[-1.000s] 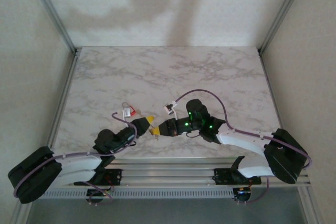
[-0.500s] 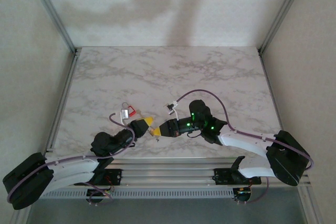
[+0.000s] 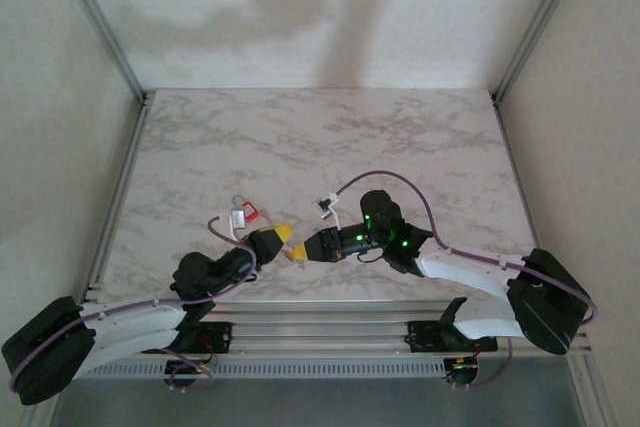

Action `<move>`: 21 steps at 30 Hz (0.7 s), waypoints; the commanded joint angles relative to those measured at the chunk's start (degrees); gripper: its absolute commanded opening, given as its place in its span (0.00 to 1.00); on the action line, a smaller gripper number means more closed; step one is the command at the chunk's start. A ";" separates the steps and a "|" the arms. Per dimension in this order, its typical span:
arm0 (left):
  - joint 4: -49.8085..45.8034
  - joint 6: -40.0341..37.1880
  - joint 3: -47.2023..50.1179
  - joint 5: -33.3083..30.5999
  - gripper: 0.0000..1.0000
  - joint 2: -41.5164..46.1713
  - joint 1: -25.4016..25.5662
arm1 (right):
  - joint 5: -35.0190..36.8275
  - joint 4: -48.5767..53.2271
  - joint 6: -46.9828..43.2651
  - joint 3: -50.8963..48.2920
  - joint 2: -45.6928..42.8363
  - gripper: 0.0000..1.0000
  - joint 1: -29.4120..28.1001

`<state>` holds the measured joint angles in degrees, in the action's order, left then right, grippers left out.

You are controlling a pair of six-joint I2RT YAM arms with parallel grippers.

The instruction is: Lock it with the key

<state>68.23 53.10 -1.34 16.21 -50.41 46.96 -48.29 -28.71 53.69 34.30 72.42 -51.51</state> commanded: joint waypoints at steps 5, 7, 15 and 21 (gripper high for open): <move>-6.51 -3.24 -0.48 2.70 0.00 4.21 1.15 | 0.50 0.25 -3.68 2.41 -2.37 0.00 2.55; -6.86 -3.14 -0.85 2.79 0.00 4.73 1.20 | 0.04 2.25 -4.98 2.81 -2.46 0.00 2.57; -5.17 -1.90 -0.61 2.51 0.00 4.09 1.18 | -0.44 0.92 -3.67 3.93 -0.15 0.00 2.46; 1.52 1.13 0.09 3.31 0.00 -0.47 2.21 | 5.25 1.67 -2.98 5.05 1.09 0.00 2.38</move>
<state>65.58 52.66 -1.80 15.11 -49.65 47.18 -50.19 -24.23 50.19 35.83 72.71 -50.39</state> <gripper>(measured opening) 0.048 0.052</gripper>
